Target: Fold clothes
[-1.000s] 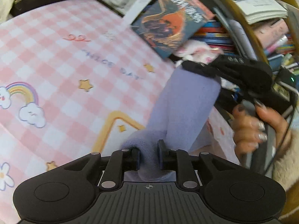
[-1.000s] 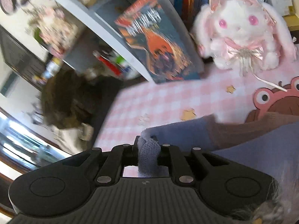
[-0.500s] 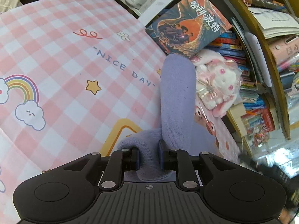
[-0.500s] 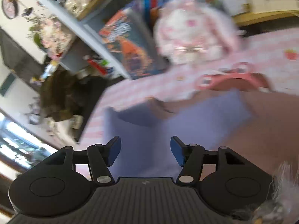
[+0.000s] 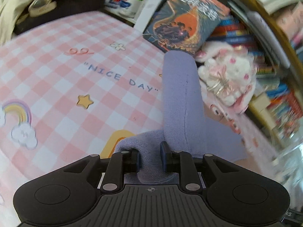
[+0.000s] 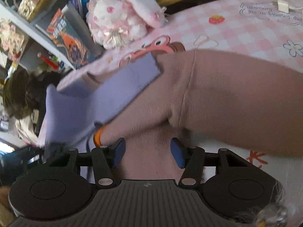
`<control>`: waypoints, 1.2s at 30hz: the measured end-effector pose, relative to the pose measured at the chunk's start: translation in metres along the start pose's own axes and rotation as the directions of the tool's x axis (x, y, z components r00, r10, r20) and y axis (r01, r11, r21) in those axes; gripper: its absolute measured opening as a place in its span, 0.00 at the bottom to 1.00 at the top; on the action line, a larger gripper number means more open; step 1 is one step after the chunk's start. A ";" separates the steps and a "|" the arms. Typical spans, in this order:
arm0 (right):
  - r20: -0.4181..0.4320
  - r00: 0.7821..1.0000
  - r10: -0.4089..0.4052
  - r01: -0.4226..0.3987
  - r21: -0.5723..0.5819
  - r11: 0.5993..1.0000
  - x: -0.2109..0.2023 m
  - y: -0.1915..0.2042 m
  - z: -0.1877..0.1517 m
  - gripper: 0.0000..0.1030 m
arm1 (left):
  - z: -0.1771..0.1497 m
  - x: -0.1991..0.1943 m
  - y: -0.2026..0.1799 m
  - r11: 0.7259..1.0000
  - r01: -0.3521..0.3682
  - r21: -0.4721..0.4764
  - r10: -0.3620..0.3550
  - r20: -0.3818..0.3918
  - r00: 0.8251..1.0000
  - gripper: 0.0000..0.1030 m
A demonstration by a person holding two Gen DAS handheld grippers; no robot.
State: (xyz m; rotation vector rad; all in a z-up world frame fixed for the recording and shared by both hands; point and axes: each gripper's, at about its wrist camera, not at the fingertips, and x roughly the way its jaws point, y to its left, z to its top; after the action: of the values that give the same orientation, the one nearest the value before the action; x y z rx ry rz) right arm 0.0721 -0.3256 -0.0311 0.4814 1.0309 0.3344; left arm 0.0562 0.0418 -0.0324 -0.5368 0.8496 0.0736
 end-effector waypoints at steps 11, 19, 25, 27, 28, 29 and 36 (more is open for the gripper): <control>0.001 0.999 0.032 -0.032 -0.019 0.999 -0.007 -0.017 0.001 0.39 | -0.004 -0.079 -0.005 0.996 -0.086 0.016 0.081 0.202 0.976 0.60; 0.056 0.998 -0.006 0.007 -0.030 1.000 -0.018 -0.021 0.012 0.39 | -0.037 -0.076 -0.019 0.995 -0.099 0.010 0.098 0.106 0.990 0.62; 0.075 0.997 0.020 -0.023 0.040 0.999 -0.025 -0.033 0.013 0.39 | -0.064 -0.043 -0.047 0.999 -0.034 0.038 0.036 -0.040 0.999 0.62; 0.083 0.996 0.011 -0.015 0.039 0.999 -0.029 -0.035 0.014 0.40 | -0.069 -0.042 -0.058 0.997 -0.035 0.068 0.039 -0.051 0.998 0.62; 0.081 0.997 0.012 -0.016 0.039 0.999 -0.030 -0.036 0.014 0.41 | -0.070 -0.043 -0.066 0.995 -0.035 0.095 0.039 -0.042 0.998 0.62; 0.076 0.997 0.014 -0.017 0.039 0.999 -0.031 -0.036 0.014 0.41 | -0.072 -0.044 -0.073 0.992 -0.031 0.123 0.036 -0.036 0.999 0.62; 0.070 0.998 0.001 -0.003 0.027 1.000 -0.028 -0.033 0.009 0.42 | -0.093 -0.010 -0.145 0.860 -0.080 0.504 0.103 -0.019 0.994 0.62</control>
State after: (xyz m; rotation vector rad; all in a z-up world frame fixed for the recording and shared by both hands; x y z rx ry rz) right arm 0.0684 -0.3693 -0.0244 0.5156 0.9681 0.3037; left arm 0.0243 -0.1270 -0.0132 -0.0035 0.8972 -0.0747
